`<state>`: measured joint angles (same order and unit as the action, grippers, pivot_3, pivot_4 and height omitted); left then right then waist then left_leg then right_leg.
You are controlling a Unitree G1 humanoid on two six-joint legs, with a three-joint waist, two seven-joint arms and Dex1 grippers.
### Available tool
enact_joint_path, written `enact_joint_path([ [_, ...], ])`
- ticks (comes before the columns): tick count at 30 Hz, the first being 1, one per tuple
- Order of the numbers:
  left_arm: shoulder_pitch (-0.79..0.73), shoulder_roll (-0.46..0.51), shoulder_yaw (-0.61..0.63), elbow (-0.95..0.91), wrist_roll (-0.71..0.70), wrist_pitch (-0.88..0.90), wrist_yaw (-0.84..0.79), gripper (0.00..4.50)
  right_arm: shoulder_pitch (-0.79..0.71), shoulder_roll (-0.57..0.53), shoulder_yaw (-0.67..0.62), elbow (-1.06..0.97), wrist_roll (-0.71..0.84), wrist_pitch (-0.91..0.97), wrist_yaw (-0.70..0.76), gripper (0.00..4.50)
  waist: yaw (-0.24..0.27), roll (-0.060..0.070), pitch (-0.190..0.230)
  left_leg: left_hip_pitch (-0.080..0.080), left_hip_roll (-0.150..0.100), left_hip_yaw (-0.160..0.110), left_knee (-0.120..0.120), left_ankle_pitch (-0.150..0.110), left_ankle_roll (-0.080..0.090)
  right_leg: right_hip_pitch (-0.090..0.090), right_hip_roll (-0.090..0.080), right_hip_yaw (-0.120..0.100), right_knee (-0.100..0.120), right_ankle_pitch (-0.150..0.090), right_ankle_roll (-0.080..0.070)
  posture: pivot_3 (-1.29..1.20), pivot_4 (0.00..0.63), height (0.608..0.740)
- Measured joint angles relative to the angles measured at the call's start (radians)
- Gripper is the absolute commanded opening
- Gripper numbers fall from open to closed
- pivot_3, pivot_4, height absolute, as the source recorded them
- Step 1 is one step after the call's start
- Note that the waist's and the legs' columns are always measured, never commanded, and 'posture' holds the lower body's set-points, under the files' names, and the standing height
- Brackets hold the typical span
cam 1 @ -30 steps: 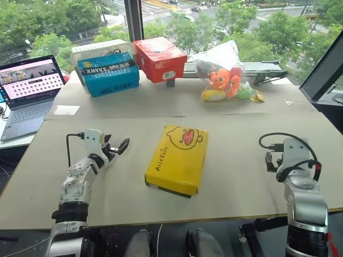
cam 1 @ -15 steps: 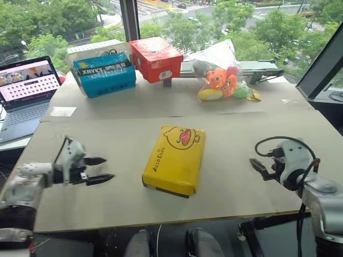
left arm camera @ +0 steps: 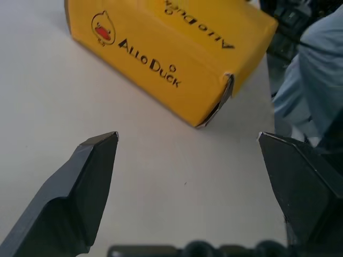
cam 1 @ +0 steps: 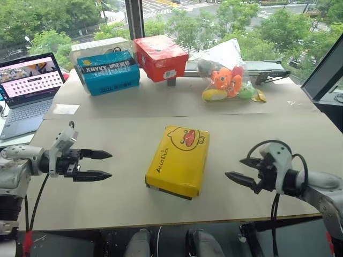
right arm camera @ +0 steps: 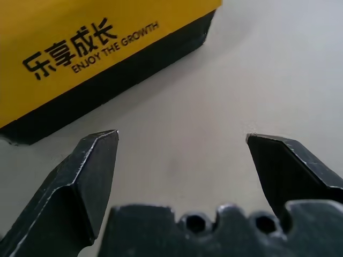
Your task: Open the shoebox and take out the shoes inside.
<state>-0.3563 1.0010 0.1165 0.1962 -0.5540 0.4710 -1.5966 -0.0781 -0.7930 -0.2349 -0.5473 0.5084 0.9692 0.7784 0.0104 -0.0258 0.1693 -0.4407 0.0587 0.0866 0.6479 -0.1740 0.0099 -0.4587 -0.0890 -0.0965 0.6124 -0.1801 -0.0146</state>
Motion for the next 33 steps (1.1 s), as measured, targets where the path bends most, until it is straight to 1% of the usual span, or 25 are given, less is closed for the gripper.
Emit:
enact_joint_path([
  [2, 0.015, 0.006, 0.008, -0.022, -0.002, 0.014, -0.001, 4.5, -0.003, -0.026, 0.052, 0.001, -0.029, -0.034, 0.005, 2.82, 0.001, 0.0, 0.0, 0.0, 0.0, 0.0, 0.0, 0.0, 0.0, 0.0, 0.0, 0.0, 0.0, 0.0, 0.0, 0.0, 0.15, 0.739],
  [3, 0.019, 0.006, 0.009, -0.027, -0.002, 0.016, -0.001, 4.5, -0.01, -0.031, 0.08, 0.001, -0.04, -0.043, 0.005, 2.59, 0.001, 0.0, 0.0, 0.0, 0.001, 0.0, 0.0, 0.0, 0.0, 0.0, 0.0, 0.0, 0.0, 0.0, 0.0, 0.0, 0.15, 0.739],
  [5, 0.022, 0.006, 0.011, -0.033, -0.002, 0.021, 0.0, 4.5, -0.039, -0.039, 0.167, 0.001, -0.071, -0.063, 0.005, 1.85, 0.001, 0.0, 0.0, 0.001, 0.002, 0.0, 0.001, 0.0, -0.001, 0.0, 0.0, 0.0, 0.001, 0.0, 0.0, 0.0, 0.15, 0.739],
  [8, 0.023, 0.006, 0.013, -0.037, -0.002, 0.028, -0.001, 4.5, -0.07, -0.038, 0.259, 0.003, -0.102, -0.087, 0.006, 0.8, 0.001, 0.0, 0.0, 0.001, 0.002, 0.0, 0.001, 0.0, -0.001, 0.0, -0.001, 0.0, 0.001, 0.0, 0.0, 0.0, 0.15, 0.739],
  [10, 0.022, 0.007, 0.016, -0.038, -0.002, 0.03, -0.002, 4.5, -0.127, -0.027, 0.343, 0.009, -0.135, -0.098, 0.006, 0.8, 0.0, 0.0, 0.0, 0.001, 0.002, 0.0, 0.002, 0.0, -0.001, 0.0, -0.001, 0.0, 0.001, 0.0, 0.0, 0.0, 0.15, 0.739],
  [12, 0.016, 0.01, 0.019, -0.038, -0.002, 0.03, -0.003, 4.5, -0.194, 0.007, 0.41, 0.021, -0.15, -0.105, 0.005, 0.8, 0.0, 0.0, 0.0, 0.0, 0.002, 0.0, 0.002, 0.0, -0.001, 0.0, 0.0, 0.0, 0.001, 0.0, 0.0, 0.0, 0.15, 0.739],
  [13, 0.013, 0.01, 0.019, -0.038, -0.002, 0.03, -0.003, 4.5, -0.207, 0.015, 0.42, 0.023, -0.151, -0.106, 0.005, 0.8, 0.001, 0.0, 0.0, 0.0, 0.002, 0.0, 0.002, 0.0, -0.001, 0.0, 0.0, 0.0, 0.001, 0.0, 0.0, 0.0, 0.15, 0.739],
  [18, 0.019, 0.019, 0.029, -0.039, 0.0, 0.03, -0.002, 4.5, -0.281, 0.035, 0.428, 0.049, -0.152, -0.105, 0.004, 0.8, 0.002, 0.0, 0.0, -0.001, 0.001, 0.002, 0.002, 0.0, 0.0, 0.0, -0.001, 0.0, 0.001, 0.0, 0.0, 0.0, 0.15, 0.739],
  [23, 0.051, 0.02, 0.059, -0.064, -0.002, 0.031, 0.008, 4.5, -0.363, 0.069, 0.401, 0.042, -0.098, -0.059, 0.004, 0.8, -0.001, 0.0, 0.0, 0.0, 0.002, 0.002, 0.002, 0.0, 0.0, -0.001, 0.001, 0.0, 0.002, 0.0, 0.0, 0.0, 0.15, 0.739],
  [30, 0.078, 0.023, 0.084, -0.104, -0.011, 0.034, 0.019, 4.5, -0.476, 0.118, 0.4, 0.03, -0.053, -0.03, 0.004, 0.8, 0.001, 0.0, 0.0, 0.0, 0.004, 0.002, 0.003, 0.0, 0.0, -0.001, 0.002, 0.0, 0.003, 0.0, 0.0, 0.0, 0.15, 0.739],
  [33, 0.086, 0.027, 0.102, -0.115, -0.024, 0.041, 0.031, 4.5, -0.602, 0.207, 0.434, 0.06, -0.051, -0.017, 0.001, 0.8, -0.006, 0.0, 0.0, 0.0, 0.006, 0.003, 0.004, 0.0, 0.0, -0.002, 0.003, 0.001, 0.005, 0.0, 0.0, 0.0, 0.15, 0.739],
])
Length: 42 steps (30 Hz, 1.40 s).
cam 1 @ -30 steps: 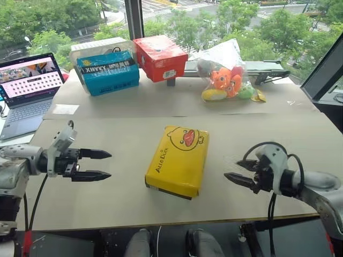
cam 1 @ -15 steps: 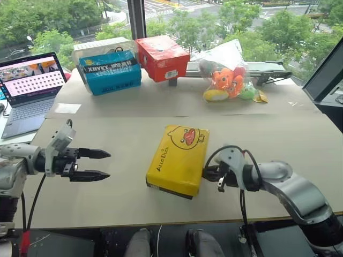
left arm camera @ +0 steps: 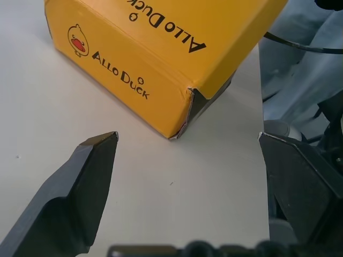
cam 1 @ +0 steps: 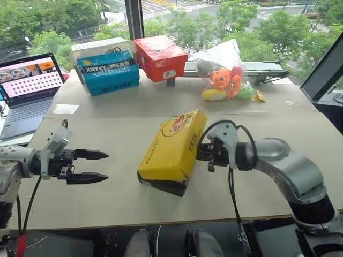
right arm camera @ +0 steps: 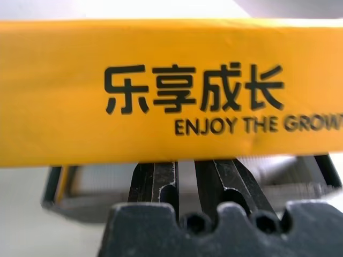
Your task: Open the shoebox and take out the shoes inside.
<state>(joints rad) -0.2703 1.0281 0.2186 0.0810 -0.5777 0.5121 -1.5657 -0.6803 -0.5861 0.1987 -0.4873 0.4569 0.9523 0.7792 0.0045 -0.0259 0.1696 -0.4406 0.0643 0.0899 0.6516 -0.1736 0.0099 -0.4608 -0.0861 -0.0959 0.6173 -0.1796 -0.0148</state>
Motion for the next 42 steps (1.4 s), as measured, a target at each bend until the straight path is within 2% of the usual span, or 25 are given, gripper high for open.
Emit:
enact_joint_path([
  [10, 0.063, 0.026, 0.087, -0.091, -0.054, 0.057, 0.033, 4.5, -0.225, 0.178, 0.144, 0.248, -0.077, -0.095, 0.006, 0.8, 0.001, 0.0, 0.0, 0.0, 0.0, 0.003, 0.001, 0.001, 0.001, 0.0, 0.001, 0.0, 0.004, 0.001, 0.001, 0.0, 0.15, 0.739],
  [16, 0.128, 0.054, 0.201, -0.157, -0.1, 0.102, 0.056, 4.5, -0.331, 0.325, 0.231, 0.569, -0.2, -0.273, 0.025, 0.8, -0.01, 0.0, 0.0, 0.0, 0.001, 0.003, 0.003, 0.001, -0.001, -0.002, 0.002, 0.0, 0.008, 0.001, 0.001, 0.0, 0.15, 0.739],
  [22, 0.146, 0.091, 0.281, -0.188, -0.133, 0.128, 0.069, 4.5, -0.375, 0.406, 0.269, 0.758, -0.282, -0.392, 0.056, 0.8, -0.013, 0.0, 0.0, 0.0, 0.001, 0.002, 0.003, 0.001, -0.001, -0.001, 0.001, 0.0, 0.008, 0.001, 0.002, 0.0, 0.15, 0.739],
  [27, 0.165, 0.112, 0.349, -0.208, -0.158, 0.149, 0.069, 4.5, -0.408, 0.518, 0.347, 0.998, -0.405, -0.548, 0.054, 0.8, -0.022, -0.001, 0.0, 0.001, 0.002, 0.001, 0.003, 0.0, -0.002, -0.003, 0.004, 0.001, 0.009, 0.0, 0.001, 0.0, 0.15, 0.739],
  [31, 0.173, 0.113, 0.354, -0.231, -0.171, 0.154, 0.074, 4.5, -0.416, 0.525, 0.366, 1.027, -0.472, -0.626, 0.072, 0.8, -0.022, -0.001, -0.001, 0.002, 0.003, 0.001, 0.002, 0.0, -0.002, -0.002, 0.004, 0.001, 0.009, 0.0, 0.001, 0.0, 0.15, 0.739],
  [36, 0.171, 0.112, 0.344, -0.235, -0.172, 0.151, 0.082, 4.5, -0.409, 0.508, 0.351, 0.982, -0.483, -0.596, 0.103, 0.8, -0.02, -0.001, -0.001, 0.002, 0.003, 0.001, 0.002, 0.0, -0.003, -0.002, 0.005, 0.001, 0.01, -0.002, -0.003, 0.0, 0.15, 0.739],
  [38, 0.164, 0.11, 0.325, -0.234, -0.172, 0.145, 0.081, 4.5, -0.402, 0.485, 0.322, 0.919, -0.469, -0.535, 0.115, 0.8, -0.016, -0.001, 0.0, 0.001, 0.003, 0.001, 0.002, 0.0, -0.003, -0.003, 0.004, 0.001, 0.01, -0.002, -0.003, 0.0, 0.15, 0.739],
  [42, 0.138, 0.087, 0.251, -0.23, -0.171, 0.136, 0.08, 4.5, -0.405, 0.43, 0.153, 0.698, -0.373, -0.326, 0.104, 0.8, -0.012, -0.001, 0.0, 0.0, 0.003, 0.001, 0.002, 0.001, -0.003, -0.003, 0.004, 0.001, 0.01, 0.0, 0.0, 0.0, 0.15, 0.739],
])
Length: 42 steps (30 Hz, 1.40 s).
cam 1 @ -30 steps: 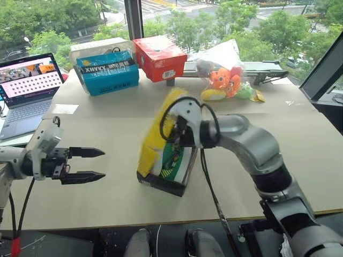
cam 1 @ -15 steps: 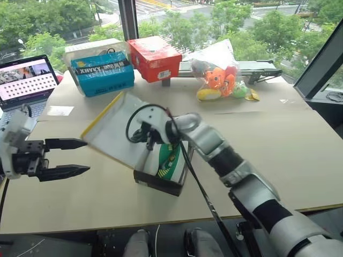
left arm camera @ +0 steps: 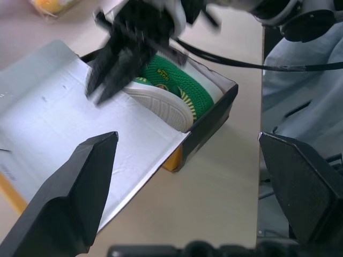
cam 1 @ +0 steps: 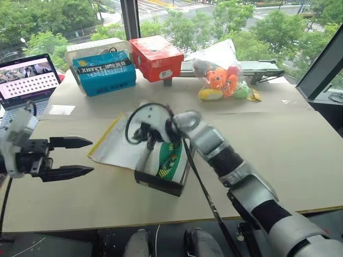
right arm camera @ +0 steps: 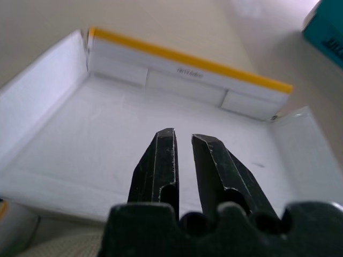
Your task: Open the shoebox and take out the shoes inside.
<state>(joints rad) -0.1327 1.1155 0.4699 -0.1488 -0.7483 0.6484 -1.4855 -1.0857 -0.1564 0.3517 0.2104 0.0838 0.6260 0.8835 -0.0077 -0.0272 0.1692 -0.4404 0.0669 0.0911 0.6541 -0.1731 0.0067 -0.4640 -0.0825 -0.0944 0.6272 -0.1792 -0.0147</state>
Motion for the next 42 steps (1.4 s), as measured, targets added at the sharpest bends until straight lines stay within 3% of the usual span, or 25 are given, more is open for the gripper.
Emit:
enact_joint_path([
  [5, -0.055, -0.021, -0.08, 0.015, 0.002, -0.03, -0.001, 4.5, 0.002, -0.08, -0.2, -0.254, 0.098, 0.308, -0.094, 0.8, 0.003, 0.0, 0.0, 0.0, 0.0, 0.001, 0.0, 0.0, 0.0, 0.0, 0.001, -0.001, 0.0, 0.0, 0.0, 0.0, 0.15, 0.739],
  [10, -0.112, -0.027, -0.147, 0.062, 0.015, -0.045, -0.019, 4.5, 0.141, -0.235, -0.249, -0.499, 0.137, 0.501, -0.145, 0.8, 0.007, 0.0, 0.0, 0.0, 0.0, 0.002, -0.001, 0.0, 0.0, -0.001, 0.0, 0.0, 0.0, -0.003, -0.004, 0.0, 0.15, 0.739],
  [15, -0.188, -0.051, -0.224, 0.122, 0.041, -0.078, -0.041, 4.5, 0.256, -0.329, -0.191, -0.597, 0.138, 0.596, -0.181, 2.17, 0.003, 0.0, 0.0, 0.0, 0.0, 0.004, -0.001, 0.0, 0.0, -0.002, 0.001, 0.001, 0.0, -0.004, -0.006, 0.0, 0.15, 0.739],
  [21, -0.237, -0.081, -0.286, 0.162, 0.069, -0.105, -0.052, 4.5, 0.265, -0.353, -0.08, -0.649, 0.137, 0.718, -0.258, 4.28, -0.005, 0.0, 0.0, 0.0, 0.0, 0.003, -0.001, 0.001, 0.003, -0.002, 0.002, 0.002, 0.001, -0.002, -0.004, 0.0, 0.15, 0.739],
  [22, -0.242, -0.082, -0.292, 0.162, 0.075, -0.105, -0.053, 4.5, 0.264, -0.342, -0.08, -0.657, 0.14, 0.739, -0.264, 4.47, -0.005, 0.0, 0.0, -0.001, 0.001, 0.003, -0.001, 0.002, 0.003, -0.003, 0.003, 0.002, 0.001, -0.002, -0.004, 0.0, 0.15, 0.739],
  [32, -0.252, -0.085, -0.294, 0.161, 0.08, -0.105, -0.054, 4.5, 0.255, -0.242, -0.117, -0.673, 0.175, 0.931, -0.371, 4.47, -0.003, 0.0, 0.0, -0.001, 0.001, 0.0, -0.001, 0.004, 0.006, -0.003, 0.003, 0.001, 0.001, -0.001, -0.002, 0.0, 0.15, 0.739],
  [42, -0.249, -0.097, -0.294, 0.138, 0.079, -0.102, -0.028, 4.5, 0.279, -0.219, -0.103, -0.646, 0.192, 0.927, -0.412, 4.47, -0.004, -0.001, 0.0, 0.0, 0.001, -0.001, -0.001, 0.004, 0.006, -0.002, 0.003, 0.001, 0.001, -0.002, -0.003, 0.0, 0.15, 0.739],
])
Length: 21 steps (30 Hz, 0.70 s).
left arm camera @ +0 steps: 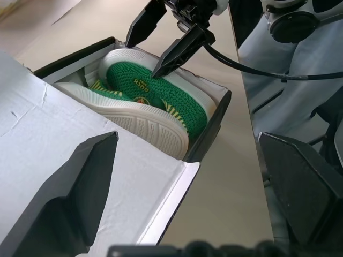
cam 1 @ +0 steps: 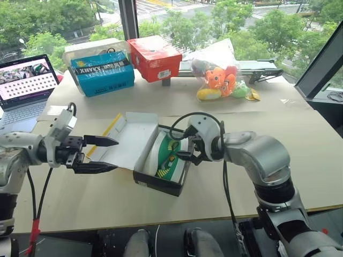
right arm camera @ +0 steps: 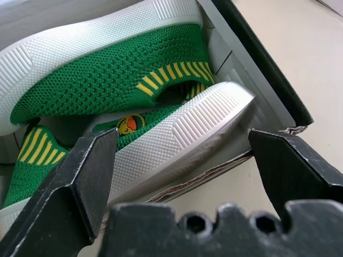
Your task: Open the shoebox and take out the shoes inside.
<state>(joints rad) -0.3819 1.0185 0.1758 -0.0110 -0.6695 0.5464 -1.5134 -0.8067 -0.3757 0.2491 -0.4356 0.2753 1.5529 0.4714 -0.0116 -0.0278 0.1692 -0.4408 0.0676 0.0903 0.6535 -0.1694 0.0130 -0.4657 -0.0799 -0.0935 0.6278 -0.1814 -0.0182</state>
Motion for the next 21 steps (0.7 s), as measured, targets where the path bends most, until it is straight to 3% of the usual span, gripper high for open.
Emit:
enact_joint_path([
  [4, 0.0, -0.003, 0.0, -0.005, 0.0, 0.002, 0.008, 4.5, -0.001, -0.006, 0.027, 0.024, 0.008, -0.037, 0.003, 4.47, 0.0, 0.0, 0.0, 0.0, 0.0, -0.001, 0.0, 0.0, 0.0, 0.001, 0.0, 0.0, 0.0, 0.0, 0.0, 0.0, 0.15, 0.739],
  [7, 0.0, -0.004, 0.0, -0.015, -0.001, 0.004, 0.013, 4.5, -0.003, -0.023, 0.051, 0.035, 0.014, -0.068, 0.006, 3.78, 0.0, 0.0, 0.0, 0.001, 0.0, -0.001, 0.0, 0.0, 0.0, 0.001, 0.0, 0.0, 0.0, 0.0, -0.001, 0.0, 0.15, 0.739],
  [16, 0.001, -0.004, 0.001, -0.022, -0.004, 0.023, 0.025, 4.5, -0.01, -0.026, 0.048, 0.041, 0.027, -0.086, 0.007, 1.04, 0.0, 0.0, 0.0, 0.001, 0.0, -0.001, 0.0, -0.003, -0.005, 0.002, 0.0, 0.0, -0.001, -0.001, -0.001, 0.0, 0.15, 0.739],
  [17, 0.001, -0.004, 0.001, -0.023, -0.004, 0.026, 0.028, 4.5, -0.013, -0.026, 0.045, 0.044, 0.027, -0.086, 0.006, 0.83, 0.0, 0.0, 0.0, 0.001, 0.0, -0.001, 0.0, -0.003, -0.005, 0.002, 0.0, 0.0, -0.001, -0.001, -0.001, 0.0, 0.15, 0.739],
  [21, 0.001, -0.004, 0.001, -0.031, -0.004, 0.027, 0.031, 4.5, -0.018, -0.023, 0.036, 0.053, 0.027, -0.088, 0.001, 0.83, 0.002, -0.001, 0.0, 0.001, 0.0, -0.002, 0.0, -0.003, -0.005, 0.002, 0.0, -0.001, -0.001, -0.001, -0.001, 0.0, 0.15, 0.739],
])
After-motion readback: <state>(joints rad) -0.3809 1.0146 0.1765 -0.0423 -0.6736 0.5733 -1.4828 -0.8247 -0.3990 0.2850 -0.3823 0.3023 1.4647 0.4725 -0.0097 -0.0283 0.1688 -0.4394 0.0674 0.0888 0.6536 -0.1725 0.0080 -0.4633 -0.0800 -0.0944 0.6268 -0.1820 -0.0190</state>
